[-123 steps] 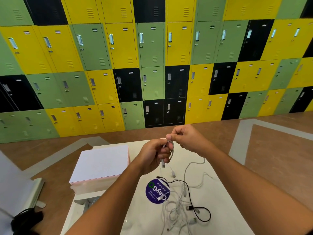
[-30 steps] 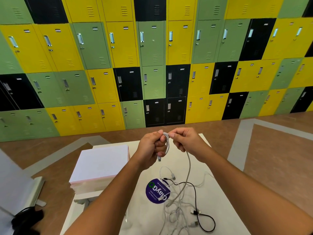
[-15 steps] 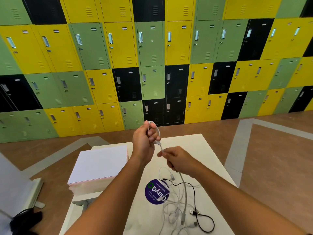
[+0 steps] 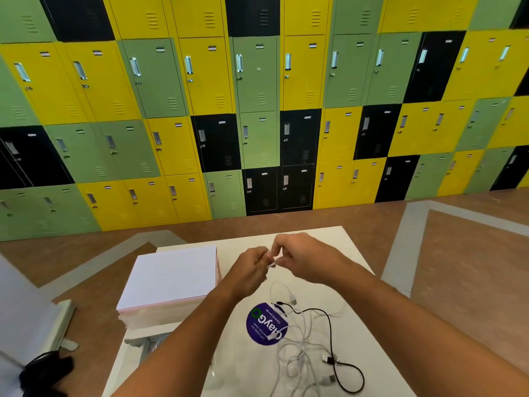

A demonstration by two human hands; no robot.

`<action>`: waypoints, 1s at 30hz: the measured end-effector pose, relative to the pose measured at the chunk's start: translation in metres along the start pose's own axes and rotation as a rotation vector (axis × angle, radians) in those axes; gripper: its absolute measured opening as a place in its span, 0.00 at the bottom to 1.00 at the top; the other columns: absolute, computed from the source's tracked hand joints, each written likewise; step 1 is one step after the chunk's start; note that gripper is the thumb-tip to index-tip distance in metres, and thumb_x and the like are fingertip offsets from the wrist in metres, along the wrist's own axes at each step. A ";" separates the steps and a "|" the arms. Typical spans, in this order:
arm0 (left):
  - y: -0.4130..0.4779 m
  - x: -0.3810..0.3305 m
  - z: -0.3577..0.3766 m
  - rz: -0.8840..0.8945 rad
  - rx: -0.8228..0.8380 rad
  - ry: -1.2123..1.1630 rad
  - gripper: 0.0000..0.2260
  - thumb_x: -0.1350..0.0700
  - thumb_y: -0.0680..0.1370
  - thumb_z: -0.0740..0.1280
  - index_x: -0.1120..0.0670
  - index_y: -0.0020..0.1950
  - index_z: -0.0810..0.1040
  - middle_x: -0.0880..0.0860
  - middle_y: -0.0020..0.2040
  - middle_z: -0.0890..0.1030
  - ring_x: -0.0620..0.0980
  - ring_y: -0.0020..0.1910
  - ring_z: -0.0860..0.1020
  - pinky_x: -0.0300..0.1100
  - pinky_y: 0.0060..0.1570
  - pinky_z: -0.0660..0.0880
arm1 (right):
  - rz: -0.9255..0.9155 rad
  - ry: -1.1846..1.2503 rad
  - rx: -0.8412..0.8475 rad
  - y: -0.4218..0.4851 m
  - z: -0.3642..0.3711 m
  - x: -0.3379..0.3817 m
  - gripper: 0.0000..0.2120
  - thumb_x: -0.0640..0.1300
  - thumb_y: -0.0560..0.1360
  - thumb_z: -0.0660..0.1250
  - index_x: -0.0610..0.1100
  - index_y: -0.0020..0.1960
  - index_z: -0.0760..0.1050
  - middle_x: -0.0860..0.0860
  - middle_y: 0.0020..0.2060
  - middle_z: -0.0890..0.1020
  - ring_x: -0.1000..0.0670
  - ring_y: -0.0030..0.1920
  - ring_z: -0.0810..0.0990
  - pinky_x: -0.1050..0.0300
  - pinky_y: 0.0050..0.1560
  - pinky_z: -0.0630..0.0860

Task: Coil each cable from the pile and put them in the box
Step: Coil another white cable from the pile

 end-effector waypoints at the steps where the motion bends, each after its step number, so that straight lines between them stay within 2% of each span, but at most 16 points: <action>1: -0.002 0.001 0.004 -0.019 0.054 -0.039 0.16 0.52 0.86 0.56 0.54 0.42 0.77 0.51 0.33 0.76 0.49 0.33 0.76 0.41 0.36 0.75 | 0.001 -0.032 0.005 0.001 -0.003 -0.001 0.03 0.45 0.81 0.64 0.50 0.54 0.75 0.53 0.44 0.76 0.53 0.42 0.75 0.57 0.41 0.73; 4: -0.010 -0.006 0.012 -0.101 0.183 -0.300 0.21 0.58 0.86 0.53 0.59 0.38 0.78 0.54 0.28 0.72 0.51 0.26 0.71 0.41 0.30 0.72 | -0.003 -0.143 -0.010 0.005 -0.013 -0.010 0.07 0.42 0.81 0.63 0.48 0.55 0.79 0.51 0.50 0.80 0.50 0.49 0.77 0.54 0.48 0.77; 7: -0.013 -0.013 0.013 -0.200 0.205 -0.679 0.20 0.60 0.83 0.52 0.57 0.34 0.73 0.51 0.27 0.63 0.47 0.25 0.60 0.40 0.28 0.61 | -0.013 -0.120 -0.078 0.008 -0.023 -0.019 0.08 0.45 0.82 0.63 0.48 0.55 0.81 0.51 0.51 0.81 0.50 0.50 0.78 0.52 0.50 0.77; 11: -0.010 -0.021 0.018 -0.297 0.207 -1.090 0.20 0.54 0.85 0.53 0.55 0.34 0.70 0.48 0.26 0.59 0.43 0.22 0.57 0.36 0.24 0.60 | 0.007 0.282 -0.190 0.008 -0.023 -0.027 0.10 0.44 0.82 0.62 0.47 0.52 0.82 0.55 0.41 0.80 0.54 0.43 0.77 0.57 0.43 0.73; 14: -0.008 -0.030 0.018 -0.276 0.210 -1.298 0.20 0.51 0.85 0.54 0.55 0.35 0.71 0.48 0.27 0.60 0.42 0.22 0.58 0.34 0.23 0.60 | 0.035 0.685 -0.137 0.003 -0.007 -0.027 0.11 0.45 0.83 0.62 0.47 0.45 0.80 0.53 0.32 0.75 0.55 0.33 0.71 0.61 0.34 0.68; 16: -0.009 -0.034 0.018 -0.269 0.211 -1.367 0.19 0.51 0.85 0.55 0.55 0.35 0.70 0.48 0.27 0.60 0.42 0.22 0.59 0.34 0.22 0.60 | 0.045 0.793 -0.087 0.000 -0.001 -0.025 0.09 0.47 0.81 0.65 0.46 0.45 0.80 0.50 0.31 0.73 0.55 0.31 0.69 0.61 0.31 0.67; 19: -0.010 -0.031 0.020 -0.278 0.208 -1.353 0.20 0.51 0.85 0.55 0.55 0.35 0.71 0.48 0.26 0.61 0.42 0.22 0.60 0.34 0.23 0.63 | 0.057 0.632 -0.082 0.001 0.000 -0.026 0.05 0.46 0.78 0.70 0.45 0.48 0.80 0.50 0.32 0.76 0.54 0.33 0.72 0.59 0.33 0.70; 22: -0.007 -0.026 0.016 -0.233 0.146 -1.096 0.21 0.51 0.85 0.56 0.56 0.36 0.75 0.49 0.27 0.63 0.43 0.24 0.62 0.38 0.29 0.69 | 0.077 0.429 -0.154 0.002 -0.004 -0.028 0.07 0.48 0.79 0.68 0.49 0.43 0.78 0.51 0.35 0.79 0.52 0.36 0.75 0.54 0.37 0.72; 25: -0.003 -0.030 0.003 -0.139 0.041 -0.854 0.20 0.51 0.85 0.58 0.57 0.37 0.77 0.52 0.27 0.66 0.46 0.25 0.65 0.43 0.32 0.72 | 0.080 0.325 -0.170 0.002 -0.003 -0.025 0.10 0.50 0.81 0.63 0.48 0.45 0.77 0.50 0.37 0.81 0.49 0.39 0.78 0.50 0.39 0.74; 27: -0.001 -0.033 -0.002 -0.100 -0.032 -0.771 0.21 0.51 0.85 0.59 0.56 0.35 0.78 0.52 0.27 0.66 0.47 0.26 0.64 0.43 0.31 0.71 | 0.076 0.303 -0.184 0.002 -0.004 -0.022 0.11 0.50 0.81 0.61 0.46 0.46 0.77 0.50 0.37 0.81 0.50 0.38 0.77 0.52 0.38 0.73; 30: 0.000 -0.034 -0.005 -0.114 -0.112 -0.771 0.22 0.52 0.85 0.59 0.54 0.33 0.77 0.51 0.26 0.64 0.47 0.25 0.61 0.43 0.30 0.64 | 0.060 0.270 -0.207 0.002 -0.008 -0.017 0.11 0.49 0.82 0.60 0.46 0.44 0.74 0.51 0.36 0.78 0.52 0.36 0.75 0.57 0.35 0.70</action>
Point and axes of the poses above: each hand's wrist, its own y-axis towards the middle knuckle, its own z-axis out of the palm, x = y × z, the point moved 9 cm from there along y, towards the middle knuckle
